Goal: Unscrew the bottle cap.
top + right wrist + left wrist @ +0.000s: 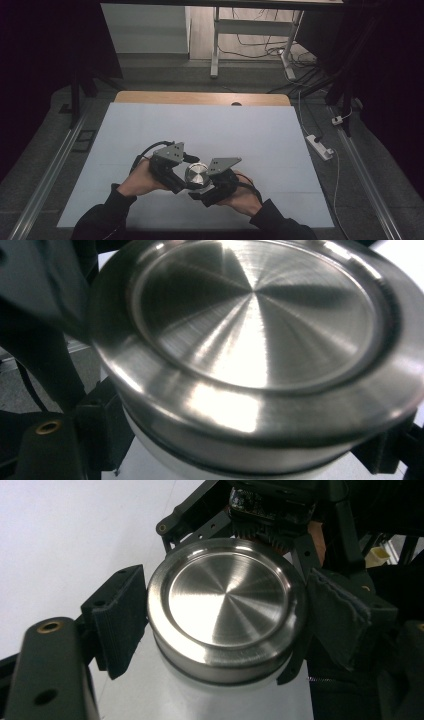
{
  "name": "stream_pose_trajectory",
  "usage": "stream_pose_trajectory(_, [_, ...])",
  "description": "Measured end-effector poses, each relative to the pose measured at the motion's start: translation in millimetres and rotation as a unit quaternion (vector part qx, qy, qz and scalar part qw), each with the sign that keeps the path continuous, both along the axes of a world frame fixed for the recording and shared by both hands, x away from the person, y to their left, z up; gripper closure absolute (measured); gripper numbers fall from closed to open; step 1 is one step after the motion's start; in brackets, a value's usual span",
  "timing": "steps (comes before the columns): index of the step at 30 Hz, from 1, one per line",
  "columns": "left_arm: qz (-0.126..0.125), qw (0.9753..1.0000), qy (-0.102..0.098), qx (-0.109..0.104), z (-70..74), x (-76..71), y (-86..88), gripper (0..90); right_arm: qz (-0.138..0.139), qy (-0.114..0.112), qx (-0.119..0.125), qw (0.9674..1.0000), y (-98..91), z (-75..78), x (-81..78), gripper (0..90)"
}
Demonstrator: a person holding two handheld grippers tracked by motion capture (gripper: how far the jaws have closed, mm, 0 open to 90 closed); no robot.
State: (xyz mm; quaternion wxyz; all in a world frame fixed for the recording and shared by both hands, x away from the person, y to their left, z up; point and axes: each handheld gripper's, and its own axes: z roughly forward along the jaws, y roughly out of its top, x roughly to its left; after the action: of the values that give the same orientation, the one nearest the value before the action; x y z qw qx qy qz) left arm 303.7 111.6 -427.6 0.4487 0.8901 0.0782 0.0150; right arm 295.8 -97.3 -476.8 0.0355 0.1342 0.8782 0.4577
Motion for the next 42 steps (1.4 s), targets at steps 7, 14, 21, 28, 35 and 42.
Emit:
stream_pose_trajectory(7, [0.068,0.9977,-0.002,-0.003,-0.2,-3.9,-9.4,20.7,-0.025,0.002,0.002,0.9997,-4.1,0.2,5.0,14.8])
stream_pose_trajectory(14, [0.205,0.9787,0.001,0.004,-0.7,-16.6,-33.1,20.6,-0.084,0.001,-0.005,0.9965,-8.4,-1.2,11.2,14.8])
stream_pose_trajectory(21, [0.139,0.9897,0.034,-0.010,4.1,-8.6,-25.6,7.1,-0.068,-0.004,-0.002,0.9977,-6.6,1.0,7.8,14.8])
stream_pose_trajectory(28, [0.030,0.9993,0.007,0.020,1.8,-5.0,-14.0,10.7,-0.019,-0.005,-0.003,0.9998,-2.1,0.3,2.3,14.8])
stream_pose_trajectory(35, [0.007,0.9999,0.007,0.010,-0.6,-2.2,-6.3,19.8,-0.004,-0.005,-0.002,1.0000,1.8,1.0,-3.0,14.8])
stream_pose_trajectory(42, [0.056,0.9984,0.001,0.011,-2.6,-4.6,-13.8,20.4,-0.025,-0.007,-0.007,0.9996,0.7,-0.1,-0.7,14.8])
